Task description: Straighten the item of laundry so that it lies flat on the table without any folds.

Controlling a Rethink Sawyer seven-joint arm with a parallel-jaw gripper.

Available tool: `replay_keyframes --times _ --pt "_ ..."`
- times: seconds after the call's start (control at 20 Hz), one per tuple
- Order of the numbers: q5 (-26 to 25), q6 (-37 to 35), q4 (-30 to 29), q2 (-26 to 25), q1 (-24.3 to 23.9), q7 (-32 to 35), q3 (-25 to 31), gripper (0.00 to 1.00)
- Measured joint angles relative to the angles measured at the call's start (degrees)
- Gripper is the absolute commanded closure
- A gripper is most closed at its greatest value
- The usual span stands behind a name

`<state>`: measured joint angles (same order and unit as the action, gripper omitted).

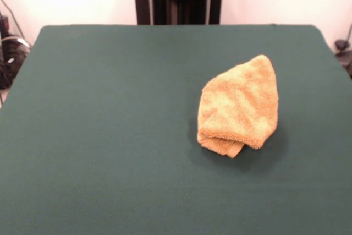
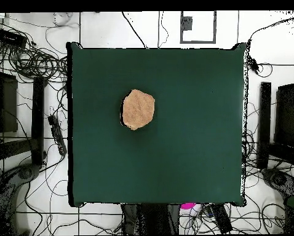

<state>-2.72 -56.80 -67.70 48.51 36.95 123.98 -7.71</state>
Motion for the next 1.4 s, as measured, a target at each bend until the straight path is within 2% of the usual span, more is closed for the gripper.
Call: replay_keyframes --times 0.55,0.95,1.4 --pt "-4.00 -0.02 -2.54 3.06 -3.07 0.00 4.29 0.00" --pt "-4.68 -0.79 -2.55 6.89 -3.04 0.00 5.45 0.00" --pt "-5.19 -0.80 -2.62 8.62 -2.95 0.00 5.58 0.00"
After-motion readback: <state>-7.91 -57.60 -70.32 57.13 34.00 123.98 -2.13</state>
